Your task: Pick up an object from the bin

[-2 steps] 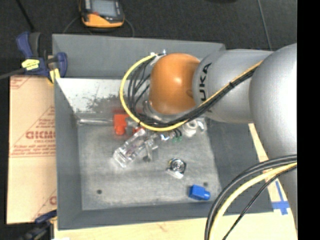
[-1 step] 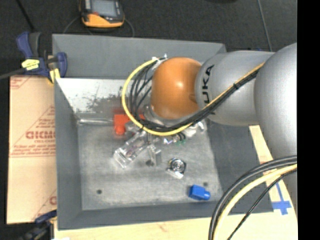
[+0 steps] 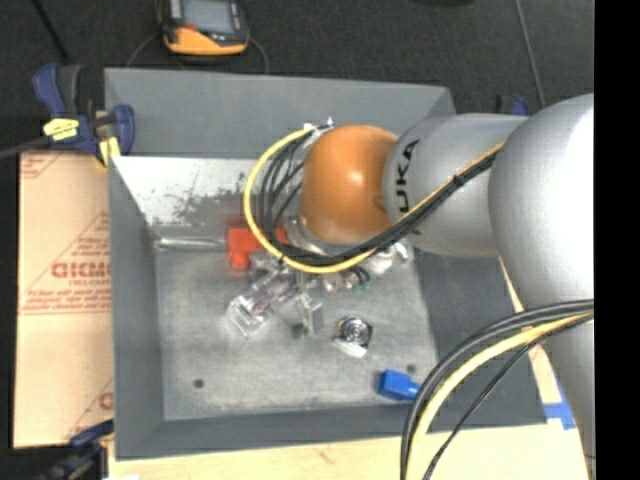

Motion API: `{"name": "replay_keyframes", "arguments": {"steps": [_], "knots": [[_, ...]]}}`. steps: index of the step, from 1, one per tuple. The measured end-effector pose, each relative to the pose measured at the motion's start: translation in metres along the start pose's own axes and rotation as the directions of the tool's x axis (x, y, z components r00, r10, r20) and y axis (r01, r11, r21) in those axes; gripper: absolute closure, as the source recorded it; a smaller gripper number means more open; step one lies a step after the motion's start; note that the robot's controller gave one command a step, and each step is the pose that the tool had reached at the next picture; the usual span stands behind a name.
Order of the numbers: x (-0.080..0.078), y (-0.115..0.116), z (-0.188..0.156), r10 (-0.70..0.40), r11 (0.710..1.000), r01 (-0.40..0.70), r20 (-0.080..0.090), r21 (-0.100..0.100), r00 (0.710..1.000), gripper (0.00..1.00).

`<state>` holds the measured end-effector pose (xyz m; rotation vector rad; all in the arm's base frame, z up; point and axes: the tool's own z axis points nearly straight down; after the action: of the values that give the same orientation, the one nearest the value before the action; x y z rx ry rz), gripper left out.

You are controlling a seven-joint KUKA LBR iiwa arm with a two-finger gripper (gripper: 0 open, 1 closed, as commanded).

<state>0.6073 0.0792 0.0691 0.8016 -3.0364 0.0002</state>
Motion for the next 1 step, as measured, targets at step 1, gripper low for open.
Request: {"name": "replay_keyframes", "arguments": {"steps": [1], "knots": [[-0.0008,-0.0004,-0.0010,0.006,1.000,-0.006,0.003,-0.001,1.000,0.00]]}}
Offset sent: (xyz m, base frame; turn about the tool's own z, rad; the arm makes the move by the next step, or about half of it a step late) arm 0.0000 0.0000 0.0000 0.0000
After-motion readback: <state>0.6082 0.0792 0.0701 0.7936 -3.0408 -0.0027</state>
